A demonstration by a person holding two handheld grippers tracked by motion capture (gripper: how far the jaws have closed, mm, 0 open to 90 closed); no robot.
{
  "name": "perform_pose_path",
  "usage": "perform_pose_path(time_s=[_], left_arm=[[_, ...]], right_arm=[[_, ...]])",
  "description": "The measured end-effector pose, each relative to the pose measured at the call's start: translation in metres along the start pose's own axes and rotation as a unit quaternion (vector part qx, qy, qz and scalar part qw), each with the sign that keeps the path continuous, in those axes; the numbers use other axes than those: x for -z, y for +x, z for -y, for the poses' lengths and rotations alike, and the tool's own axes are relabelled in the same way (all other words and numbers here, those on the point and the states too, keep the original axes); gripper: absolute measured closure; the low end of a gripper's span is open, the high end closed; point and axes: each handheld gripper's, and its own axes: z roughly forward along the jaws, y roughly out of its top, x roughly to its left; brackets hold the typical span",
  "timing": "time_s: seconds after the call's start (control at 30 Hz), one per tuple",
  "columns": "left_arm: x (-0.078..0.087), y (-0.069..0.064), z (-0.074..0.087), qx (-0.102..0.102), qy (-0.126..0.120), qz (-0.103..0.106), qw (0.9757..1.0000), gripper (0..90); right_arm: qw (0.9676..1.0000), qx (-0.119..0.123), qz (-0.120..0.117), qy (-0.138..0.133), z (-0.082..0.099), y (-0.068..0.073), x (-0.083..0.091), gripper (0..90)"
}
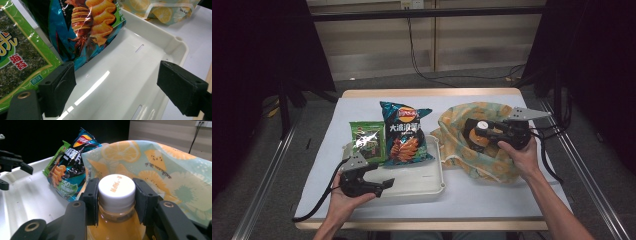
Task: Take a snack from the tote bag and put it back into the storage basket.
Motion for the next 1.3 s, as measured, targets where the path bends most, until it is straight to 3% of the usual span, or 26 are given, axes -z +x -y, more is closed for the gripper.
perform_pose_path(time_s=[0.33, 0.77, 1.3], left_arm=[[0.000, 0.000, 0.000, 0.000, 0.000, 0.001, 1.0000, 14.9], [0.000, 0.000, 0.000, -0.004, -0.005, 0.002, 1.0000, 14.8], [0.005, 0.000, -0.001, -0.011, -0.033, 0.015, 0.9993, 11.8]], right_arm=[[0.9999, 0.001, -0.012, -0.006, -0.009, -0.003, 0.011, 59.3], [0.9990, 0.021, -0.023, -0.031, -0.044, -0.001, 0.031, 59.3], [0.9976, 0.034, -0.028, -0.054, -0.078, 0.003, 0.047, 59.3]])
